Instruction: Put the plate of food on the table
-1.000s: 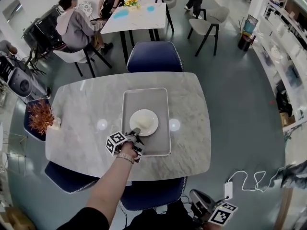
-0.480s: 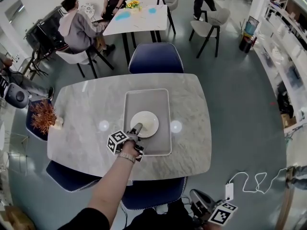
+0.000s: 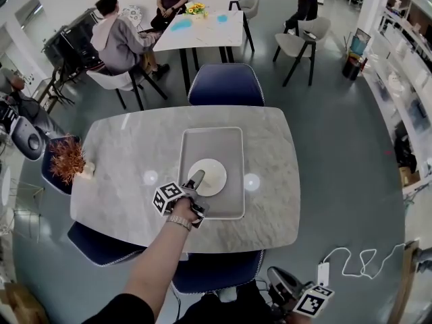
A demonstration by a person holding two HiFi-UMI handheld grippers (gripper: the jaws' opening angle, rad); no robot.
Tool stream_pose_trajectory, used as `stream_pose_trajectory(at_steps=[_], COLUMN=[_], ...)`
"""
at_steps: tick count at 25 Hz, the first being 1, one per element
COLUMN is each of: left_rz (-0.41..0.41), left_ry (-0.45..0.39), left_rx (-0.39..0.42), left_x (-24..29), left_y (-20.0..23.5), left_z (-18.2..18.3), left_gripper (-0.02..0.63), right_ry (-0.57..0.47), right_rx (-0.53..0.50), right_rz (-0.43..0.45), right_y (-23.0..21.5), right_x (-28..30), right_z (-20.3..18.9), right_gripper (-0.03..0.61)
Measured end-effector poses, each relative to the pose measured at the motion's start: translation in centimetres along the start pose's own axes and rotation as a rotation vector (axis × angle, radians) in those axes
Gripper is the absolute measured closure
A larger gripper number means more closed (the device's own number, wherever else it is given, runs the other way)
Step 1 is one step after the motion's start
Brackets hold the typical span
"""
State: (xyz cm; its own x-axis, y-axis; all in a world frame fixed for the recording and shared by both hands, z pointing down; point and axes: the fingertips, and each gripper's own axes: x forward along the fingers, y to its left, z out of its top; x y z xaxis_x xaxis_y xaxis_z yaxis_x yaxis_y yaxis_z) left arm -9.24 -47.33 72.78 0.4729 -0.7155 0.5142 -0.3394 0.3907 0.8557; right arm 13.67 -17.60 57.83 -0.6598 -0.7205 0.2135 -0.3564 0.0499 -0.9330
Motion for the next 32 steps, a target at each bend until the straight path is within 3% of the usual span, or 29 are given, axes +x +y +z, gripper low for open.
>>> stream_pose_trajectory(at_steps=[7,10,11,13,17,20,25,32], left_rz=[-0.087,-0.175,-0.213,-0.313,-0.533,-0.639,-0.687,-0.767], left_ry=[-0.008,-0.036,-0.042,-0.045,-0.034,-0.003,0.098,0.247], left_rx=[0.041,0.081,0.106,0.138,0.166,0.256,0.545,0.74], left_x=[-3.8,-6.6,-7.5,-9.6,-15.1,-20.5,-30.2,-43.0], left_y=[0.2,-0.3,-0.8,-2.2,-5.5,-7.4,-7.4,-5.0], left_z=[-0.3,0.4,0.6,1.1,1.6,0.7,-1.9,-7.1], left_gripper=[0.137,0.386,0.524,0.606,0.606,0.606,0.606,0.606], right_ry=[0.046,0.079,0.09,0.111,0.133,0.135,0.135,0.109], right_rx=[0.011,0.001,-0.006,-0.023,-0.072,-0.111,-0.151,-0.181], right_rz=[0.031,0.056,0.064,0.082,0.123,0.146,0.168,0.208], right_y=[0.0,0.5,0.8,1.4,3.5,5.8,10.1,14.7], right_x=[0.9,2.0,2.4,3.3,5.0,5.5,5.9,5.9], right_z=[-0.1,-0.6,-0.9,-1.7,-4.1,-6.5,-12.1,-19.6], right_gripper=[0.568,0.568,0.568,0.568,0.568,0.568,0.568,0.568])
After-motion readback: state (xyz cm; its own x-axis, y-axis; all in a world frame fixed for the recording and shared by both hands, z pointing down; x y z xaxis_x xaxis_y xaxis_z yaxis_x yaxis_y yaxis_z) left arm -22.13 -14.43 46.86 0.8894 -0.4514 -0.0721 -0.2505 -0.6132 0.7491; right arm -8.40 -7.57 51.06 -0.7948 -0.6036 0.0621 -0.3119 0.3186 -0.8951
